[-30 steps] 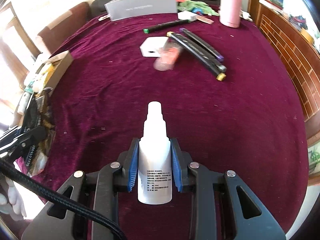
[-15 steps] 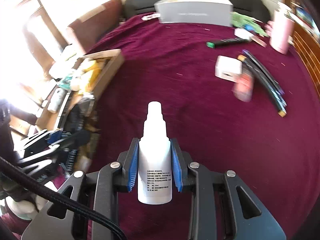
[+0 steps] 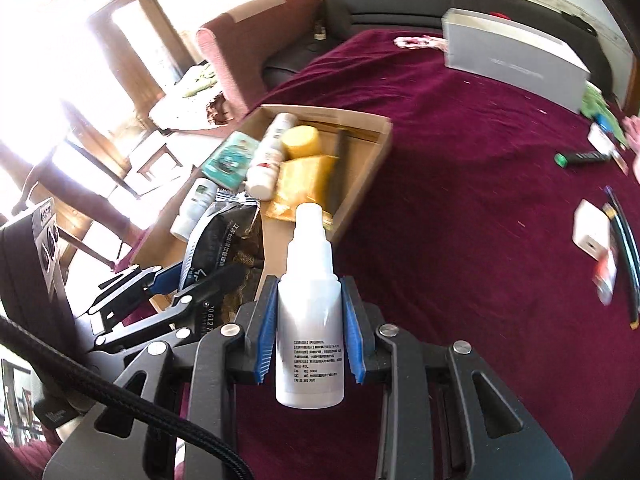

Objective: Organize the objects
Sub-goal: 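Carry the black packet and spray bottle into the tray with both grippers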

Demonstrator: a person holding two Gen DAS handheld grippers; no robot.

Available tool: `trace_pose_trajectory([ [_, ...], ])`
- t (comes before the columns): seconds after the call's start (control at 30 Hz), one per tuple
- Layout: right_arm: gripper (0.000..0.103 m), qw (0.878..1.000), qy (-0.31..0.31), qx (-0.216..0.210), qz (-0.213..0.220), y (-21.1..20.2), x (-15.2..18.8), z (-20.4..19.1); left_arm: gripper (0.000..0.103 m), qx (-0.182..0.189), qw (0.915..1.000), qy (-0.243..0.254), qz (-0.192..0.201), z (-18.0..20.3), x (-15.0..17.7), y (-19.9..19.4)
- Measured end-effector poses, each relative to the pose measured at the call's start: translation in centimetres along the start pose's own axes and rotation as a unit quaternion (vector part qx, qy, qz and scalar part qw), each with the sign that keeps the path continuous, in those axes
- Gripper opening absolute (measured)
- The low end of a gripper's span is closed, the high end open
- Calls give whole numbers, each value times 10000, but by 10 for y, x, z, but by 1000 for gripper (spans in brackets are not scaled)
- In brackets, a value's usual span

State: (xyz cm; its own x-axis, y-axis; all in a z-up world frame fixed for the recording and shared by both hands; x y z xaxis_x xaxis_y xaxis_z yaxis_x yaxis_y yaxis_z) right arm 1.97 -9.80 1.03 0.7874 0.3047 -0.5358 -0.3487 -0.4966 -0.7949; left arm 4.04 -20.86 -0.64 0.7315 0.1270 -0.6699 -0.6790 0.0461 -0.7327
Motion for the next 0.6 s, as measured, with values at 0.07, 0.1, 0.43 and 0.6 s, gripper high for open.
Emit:
trace_pose_trajectory([
  [0.07, 28, 10000, -58, -54, -45, 9, -7, -11, 27, -144, 9999, 6, 13, -14, -3, 2],
  [0.1, 28, 9999, -88, -87, -82, 14, -10, -17, 27, -207, 9998, 17, 12, -20, -4, 3],
  [0.43, 28, 9991, -183, -159, -355, 54, -21, -46, 27, -443, 9989, 38, -154, -60, -7, 25],
  [0.6, 28, 9986, -95, -121, -508, 69, -17, -46, 27, -504, 9983, 102, -267, -66, -5, 35],
])
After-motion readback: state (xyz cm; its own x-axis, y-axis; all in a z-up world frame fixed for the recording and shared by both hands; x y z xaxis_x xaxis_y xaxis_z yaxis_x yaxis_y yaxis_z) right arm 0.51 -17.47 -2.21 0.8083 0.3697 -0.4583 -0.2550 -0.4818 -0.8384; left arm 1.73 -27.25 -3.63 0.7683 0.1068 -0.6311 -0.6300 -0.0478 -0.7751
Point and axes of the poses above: each gripper's, at about its wrist camera, not at the fingertips, and y roughly the way its jaws point, z to its right, x to its underside, the point moved 9 cm from there along y, roughly the way its jaws point, and after that the axes turned 1 degree about z, right-handed, at the moved point
